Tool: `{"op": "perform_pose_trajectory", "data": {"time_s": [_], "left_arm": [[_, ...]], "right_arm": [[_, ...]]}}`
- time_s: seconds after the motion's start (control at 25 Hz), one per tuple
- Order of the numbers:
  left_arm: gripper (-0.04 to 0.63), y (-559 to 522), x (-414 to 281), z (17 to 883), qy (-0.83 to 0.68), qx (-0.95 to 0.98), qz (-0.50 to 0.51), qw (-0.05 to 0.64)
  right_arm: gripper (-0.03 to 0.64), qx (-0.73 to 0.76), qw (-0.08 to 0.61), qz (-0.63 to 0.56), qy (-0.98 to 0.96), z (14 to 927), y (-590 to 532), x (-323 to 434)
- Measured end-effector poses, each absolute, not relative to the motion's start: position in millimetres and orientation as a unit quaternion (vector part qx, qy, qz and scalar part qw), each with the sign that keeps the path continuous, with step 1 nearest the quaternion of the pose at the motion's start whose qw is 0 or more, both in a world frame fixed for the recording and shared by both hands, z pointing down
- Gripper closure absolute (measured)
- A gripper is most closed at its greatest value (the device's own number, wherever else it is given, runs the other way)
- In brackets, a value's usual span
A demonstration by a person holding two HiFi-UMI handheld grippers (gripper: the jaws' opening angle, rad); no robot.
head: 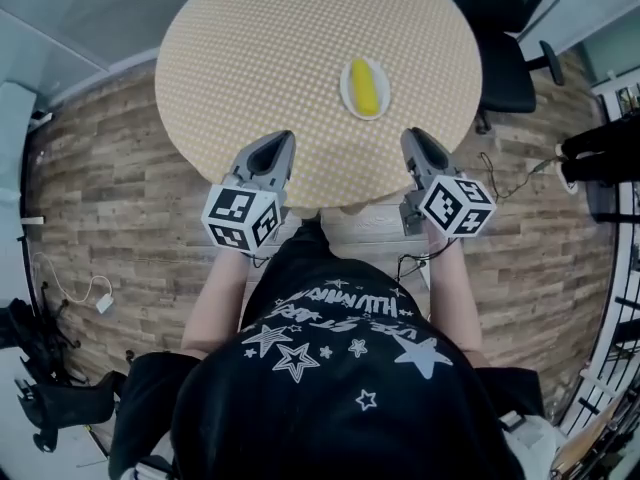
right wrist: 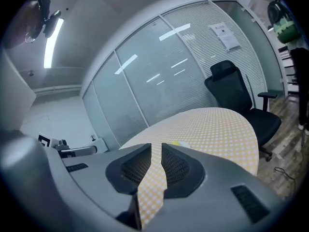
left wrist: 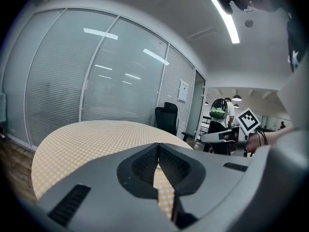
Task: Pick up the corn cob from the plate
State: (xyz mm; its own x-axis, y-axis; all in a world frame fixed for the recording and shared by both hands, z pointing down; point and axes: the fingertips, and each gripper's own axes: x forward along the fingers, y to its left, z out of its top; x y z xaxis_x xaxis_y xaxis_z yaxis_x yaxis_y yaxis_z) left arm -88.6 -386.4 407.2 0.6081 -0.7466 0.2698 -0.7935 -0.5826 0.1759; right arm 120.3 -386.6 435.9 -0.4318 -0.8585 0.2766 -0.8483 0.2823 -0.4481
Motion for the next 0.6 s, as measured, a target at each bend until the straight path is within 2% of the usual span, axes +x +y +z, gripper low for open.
{"op": "perform_pose_trajectory", "data": {"time_s": [0.32,0.44,0.6], "left_arm": [[0.589,-452,-110,420,-0.427,0.886,0.098,0.151],[0.589,-469,-121,427,-0.423,0.886,0.104,0.158],[0.589,-491,-131,437,-0.417,0.886,0.108,0.169]], "right_arm": [[0.551,-0.54,-0.071,-0.313,0.778,469,-460,98],[0.467,-0.54,-0.106,-0.333,0.766,488,-482,88],[0.407,-0.532,-0.162,-0.351,0.754,514,-504,73]]}}
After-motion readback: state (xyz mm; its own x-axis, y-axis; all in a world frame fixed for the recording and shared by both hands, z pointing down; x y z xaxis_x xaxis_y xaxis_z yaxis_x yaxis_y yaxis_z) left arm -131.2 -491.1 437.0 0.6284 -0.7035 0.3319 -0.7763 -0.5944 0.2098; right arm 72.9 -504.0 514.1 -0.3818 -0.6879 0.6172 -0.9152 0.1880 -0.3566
